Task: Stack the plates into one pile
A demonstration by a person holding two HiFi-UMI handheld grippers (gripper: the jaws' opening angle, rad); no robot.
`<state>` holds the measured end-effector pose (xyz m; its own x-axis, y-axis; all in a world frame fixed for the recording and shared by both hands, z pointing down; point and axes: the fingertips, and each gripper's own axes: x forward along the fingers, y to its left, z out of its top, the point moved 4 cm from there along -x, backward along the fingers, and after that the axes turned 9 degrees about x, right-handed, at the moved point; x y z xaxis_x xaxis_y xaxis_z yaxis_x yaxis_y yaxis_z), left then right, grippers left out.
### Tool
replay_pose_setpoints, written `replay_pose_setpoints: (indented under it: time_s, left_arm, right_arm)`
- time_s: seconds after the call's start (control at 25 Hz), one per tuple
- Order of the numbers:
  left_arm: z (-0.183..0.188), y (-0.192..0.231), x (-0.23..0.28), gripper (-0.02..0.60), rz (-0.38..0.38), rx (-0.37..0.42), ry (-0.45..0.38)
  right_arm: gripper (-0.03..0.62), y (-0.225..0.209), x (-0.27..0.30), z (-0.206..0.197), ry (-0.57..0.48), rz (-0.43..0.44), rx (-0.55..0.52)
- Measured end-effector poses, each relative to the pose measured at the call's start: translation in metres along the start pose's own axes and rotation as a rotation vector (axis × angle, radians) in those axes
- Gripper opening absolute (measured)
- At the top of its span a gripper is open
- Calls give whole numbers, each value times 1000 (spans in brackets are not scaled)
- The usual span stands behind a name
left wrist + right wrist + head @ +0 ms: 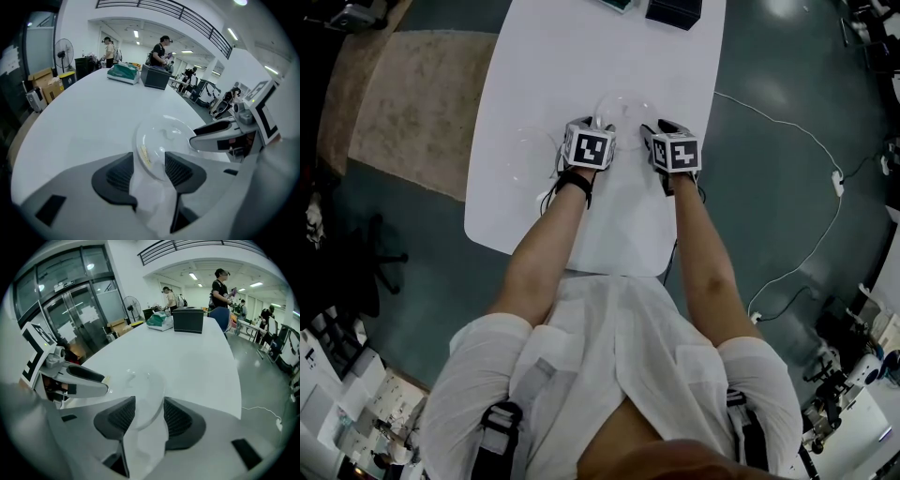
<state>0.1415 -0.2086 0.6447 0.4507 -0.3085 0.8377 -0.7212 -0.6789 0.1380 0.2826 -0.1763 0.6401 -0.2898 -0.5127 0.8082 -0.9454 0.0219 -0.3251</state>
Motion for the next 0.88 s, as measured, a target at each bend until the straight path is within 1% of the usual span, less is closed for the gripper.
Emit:
replay_pose_setpoints:
  time_s: [0.04, 0.16, 0.28, 0.4, 0.56, 0.76, 0.88]
  left_arm:
    - [1, -1, 0, 215, 3, 0, -12]
    - [-7, 0, 4, 201, 6, -26, 17]
    - [-8, 2, 1, 161, 2, -43, 13]
    - [-7, 3, -5, 143, 1, -70, -12]
    - [-8, 4, -16, 114, 15, -95, -15]
    - [-3, 10, -33, 112, -7, -95, -32]
    - [-6, 23, -47, 112, 5, -106, -36]
  right_arm:
    - [209, 1, 1, 0, -1, 0, -6]
    - [193, 4, 4, -1, -12, -14, -13]
    - [193, 6, 4, -2, -24, -29, 0]
    - [187, 6, 1, -3, -35, -22, 46]
    - [189, 10, -3, -3, -64, 1, 102]
    - [189, 21, -3, -3, -67, 20, 107]
    - [189, 39, 1, -2, -64, 42, 90]
